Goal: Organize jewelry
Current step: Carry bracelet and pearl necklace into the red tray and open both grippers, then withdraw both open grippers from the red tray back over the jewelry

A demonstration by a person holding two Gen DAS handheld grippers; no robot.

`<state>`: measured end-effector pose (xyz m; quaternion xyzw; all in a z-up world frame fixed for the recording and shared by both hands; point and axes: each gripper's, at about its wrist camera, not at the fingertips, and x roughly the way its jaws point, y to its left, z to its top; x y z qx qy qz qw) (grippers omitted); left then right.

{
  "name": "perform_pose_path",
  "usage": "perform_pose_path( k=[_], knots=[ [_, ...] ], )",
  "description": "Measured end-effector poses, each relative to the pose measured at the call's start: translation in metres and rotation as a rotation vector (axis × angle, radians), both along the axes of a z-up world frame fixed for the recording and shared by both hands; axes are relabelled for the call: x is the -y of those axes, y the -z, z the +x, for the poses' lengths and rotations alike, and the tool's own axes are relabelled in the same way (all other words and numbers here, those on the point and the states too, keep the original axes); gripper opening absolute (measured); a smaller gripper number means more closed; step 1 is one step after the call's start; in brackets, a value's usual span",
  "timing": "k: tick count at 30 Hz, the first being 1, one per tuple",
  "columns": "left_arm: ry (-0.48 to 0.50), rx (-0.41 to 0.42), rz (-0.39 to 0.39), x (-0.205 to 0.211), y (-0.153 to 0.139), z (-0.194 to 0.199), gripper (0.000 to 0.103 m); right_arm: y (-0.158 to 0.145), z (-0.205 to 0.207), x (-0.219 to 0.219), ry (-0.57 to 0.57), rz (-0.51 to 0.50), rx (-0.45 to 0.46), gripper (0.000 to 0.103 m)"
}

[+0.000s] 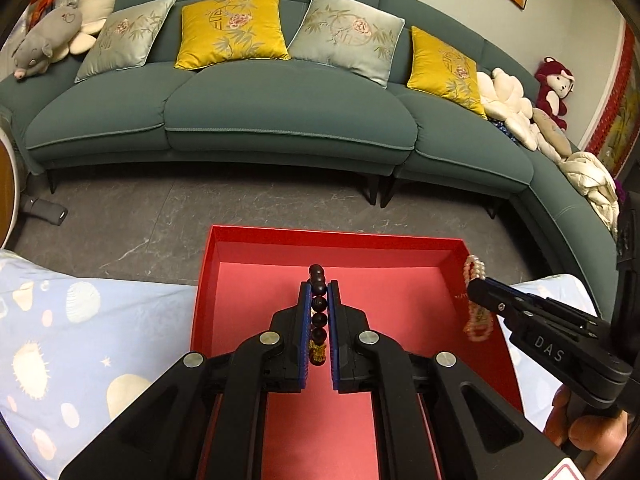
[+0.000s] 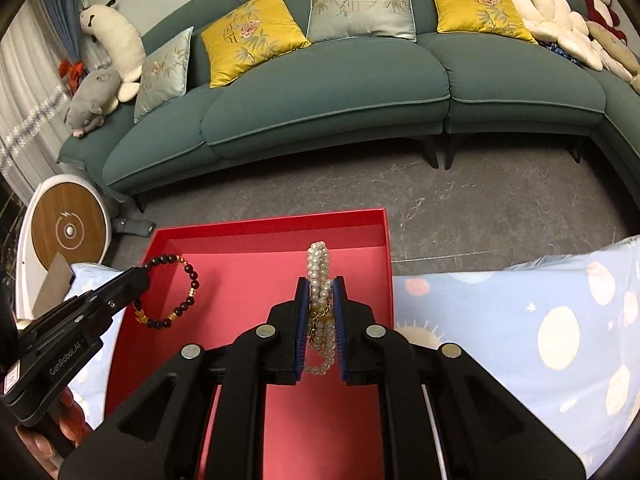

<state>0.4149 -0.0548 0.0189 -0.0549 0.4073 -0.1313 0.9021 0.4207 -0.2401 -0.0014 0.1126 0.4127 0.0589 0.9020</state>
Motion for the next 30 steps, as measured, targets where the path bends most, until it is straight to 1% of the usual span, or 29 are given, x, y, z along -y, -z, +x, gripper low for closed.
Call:
perform_pose_path(
  k=[2,3,4,6,9,11,13,14,17,19,22,24,27,30],
  knots=[
    [-0.034,-0.014,-0.011,-0.003,0.004,0.002,0.017,0.001,0.000,0.001,0.007,0.003,0.014,0.015],
    [-0.055,-0.019,-0.026,-0.005,0.005,0.001,0.032,0.001,-0.002,0.003,0.014,0.007,0.027,0.022],
    [-0.082,-0.016,-0.039,-0.007,0.004,-0.001,0.044,0.001,-0.003,0.005,0.025,0.010,0.046,0.032],
    [-0.104,0.027,-0.061,-0.013,-0.004,-0.009,0.045,-0.008,-0.015,0.011,0.043,0.030,0.093,0.039],
    [-0.093,0.071,-0.040,-0.022,-0.026,-0.029,0.045,-0.026,-0.039,0.024,0.042,0.086,0.139,0.039],
    [-0.076,0.112,-0.040,-0.032,-0.043,-0.050,0.045,-0.044,-0.068,0.032,0.030,0.102,0.180,0.039],
    [-0.058,0.136,-0.030,-0.043,-0.061,-0.079,0.050,-0.061,-0.101,0.039,0.016,0.086,0.213,0.039],
    [-0.048,0.146,-0.027,-0.049,-0.069,-0.092,0.050,-0.070,-0.118,0.040,0.010,0.076,0.227,0.039],
    [-0.042,0.153,-0.013,-0.067,-0.087,-0.136,0.053,-0.091,-0.173,0.041,-0.026,0.073,0.256,0.040],
    [-0.043,0.154,-0.011,-0.080,-0.094,-0.167,0.053,-0.100,-0.209,0.041,-0.035,0.062,0.261,0.044],
    [-0.057,0.146,-0.022,-0.095,-0.094,-0.210,0.053,-0.103,-0.257,0.041,-0.033,0.068,0.258,0.048],
    [-0.066,0.134,-0.020,-0.100,-0.089,-0.235,0.053,-0.100,-0.286,0.037,-0.019,0.057,0.255,0.048],
    [-0.065,0.088,-0.024,-0.103,-0.073,-0.265,0.053,-0.085,-0.322,0.033,-0.006,0.034,0.236,0.049],
    [-0.079,0.056,-0.054,-0.108,-0.051,-0.296,0.053,-0.065,-0.344,0.027,-0.012,0.018,0.201,0.049]
  ],
)
